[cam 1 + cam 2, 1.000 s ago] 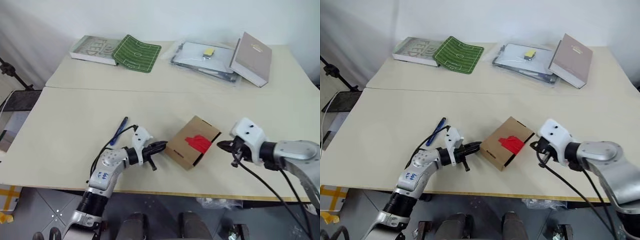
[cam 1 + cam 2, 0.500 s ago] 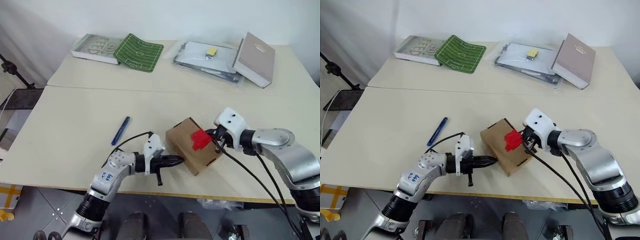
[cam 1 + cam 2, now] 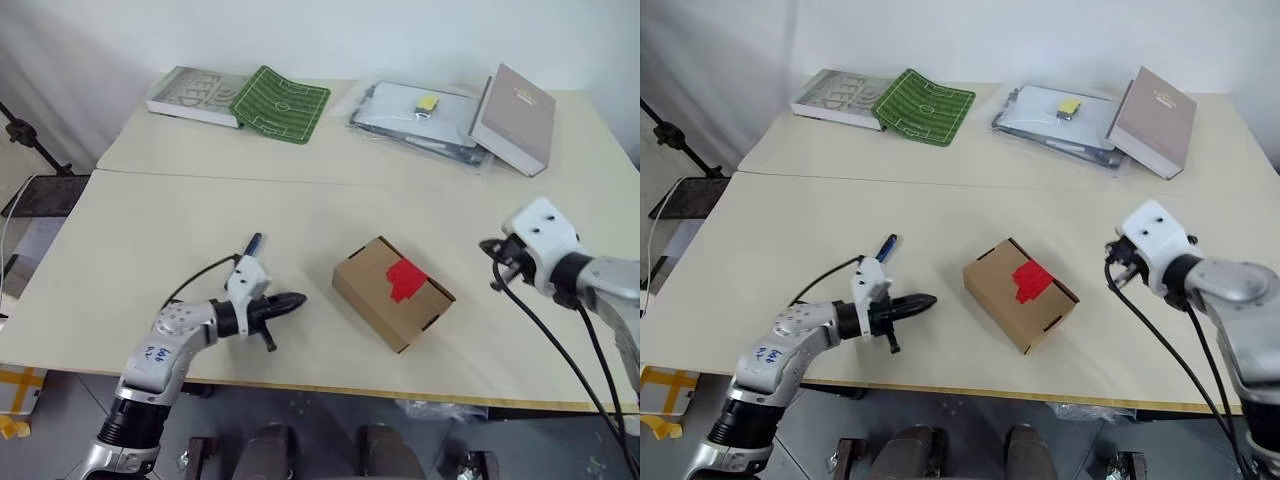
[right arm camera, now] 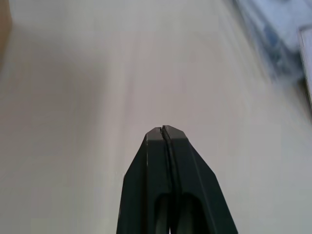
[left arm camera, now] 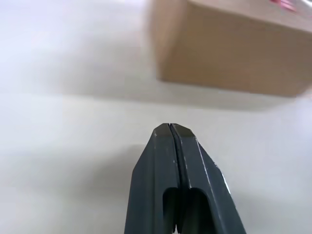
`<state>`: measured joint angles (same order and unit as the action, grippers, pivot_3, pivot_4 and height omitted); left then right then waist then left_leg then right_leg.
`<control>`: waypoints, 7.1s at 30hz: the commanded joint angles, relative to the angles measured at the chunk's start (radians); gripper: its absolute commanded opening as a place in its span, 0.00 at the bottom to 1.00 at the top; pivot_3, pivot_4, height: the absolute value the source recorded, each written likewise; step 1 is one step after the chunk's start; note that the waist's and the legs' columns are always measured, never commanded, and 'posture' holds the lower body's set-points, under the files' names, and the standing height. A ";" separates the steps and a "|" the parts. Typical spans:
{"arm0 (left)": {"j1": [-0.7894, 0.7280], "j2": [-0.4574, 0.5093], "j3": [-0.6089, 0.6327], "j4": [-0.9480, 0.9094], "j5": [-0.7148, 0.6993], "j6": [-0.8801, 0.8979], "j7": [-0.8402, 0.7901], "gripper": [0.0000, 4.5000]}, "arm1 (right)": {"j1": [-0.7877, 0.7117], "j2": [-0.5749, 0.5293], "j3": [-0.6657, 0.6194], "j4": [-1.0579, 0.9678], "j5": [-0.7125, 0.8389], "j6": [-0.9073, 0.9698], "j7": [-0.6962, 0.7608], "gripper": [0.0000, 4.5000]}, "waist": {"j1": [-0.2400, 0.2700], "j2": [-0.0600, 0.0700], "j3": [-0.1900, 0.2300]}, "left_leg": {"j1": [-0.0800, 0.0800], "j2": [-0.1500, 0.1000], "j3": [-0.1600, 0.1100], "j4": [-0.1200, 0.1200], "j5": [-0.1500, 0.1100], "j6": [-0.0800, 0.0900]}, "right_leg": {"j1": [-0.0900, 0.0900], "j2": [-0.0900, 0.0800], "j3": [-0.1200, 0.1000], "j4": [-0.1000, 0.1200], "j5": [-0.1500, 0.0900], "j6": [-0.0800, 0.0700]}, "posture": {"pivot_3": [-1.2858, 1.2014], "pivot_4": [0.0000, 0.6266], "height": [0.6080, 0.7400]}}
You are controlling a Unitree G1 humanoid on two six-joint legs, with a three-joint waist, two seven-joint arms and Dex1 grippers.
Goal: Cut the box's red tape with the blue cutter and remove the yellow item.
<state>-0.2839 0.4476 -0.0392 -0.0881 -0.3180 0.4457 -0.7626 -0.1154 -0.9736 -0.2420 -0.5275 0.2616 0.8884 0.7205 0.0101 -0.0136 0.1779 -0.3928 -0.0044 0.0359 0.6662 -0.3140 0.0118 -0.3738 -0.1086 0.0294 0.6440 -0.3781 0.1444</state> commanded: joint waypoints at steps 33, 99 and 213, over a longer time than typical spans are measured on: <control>-0.283 -0.175 -0.114 0.381 0.073 -0.236 -0.210 0.00 | 0.124 0.067 -0.033 -0.411 0.312 0.366 -0.090 0.01 | -0.009 -0.003 0.001 | 0.000 -0.001 0.001 0.004 0.000 0.002 | 0.000 0.004 0.001 0.001 0.002 0.004 | 0.52 0.24 1.00; 0.212 0.074 0.129 -0.245 0.080 0.310 0.478 0.73 | -0.413 0.206 0.197 0.311 0.149 -0.307 0.142 1.00 | -0.032 -0.001 -0.001 | 0.004 0.000 0.002 0.001 0.001 0.000 | 0.002 -0.008 -0.024 -0.001 0.004 0.000 | 0.52 0.24 1.00; 0.535 0.349 0.221 -0.368 0.083 -0.109 0.009 0.10 | -0.788 0.782 1.015 0.580 -0.394 -0.419 0.298 0.01 | -0.048 0.006 -0.004 | 0.004 0.001 0.001 -0.003 -0.005 0.000 | 0.001 -0.025 -0.093 -0.001 0.010 -0.007 | 0.52 0.24 1.00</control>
<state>0.2429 0.7953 0.1797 -0.4534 -0.2426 0.3310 -0.7485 -0.9027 -0.2087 0.7487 0.0553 -0.1241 0.4809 1.0025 -0.0375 -0.0076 0.1741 -0.3890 -0.0036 0.0369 0.6636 -0.3191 0.0117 -0.3726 -0.1335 -0.0640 0.6434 -0.3678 0.1375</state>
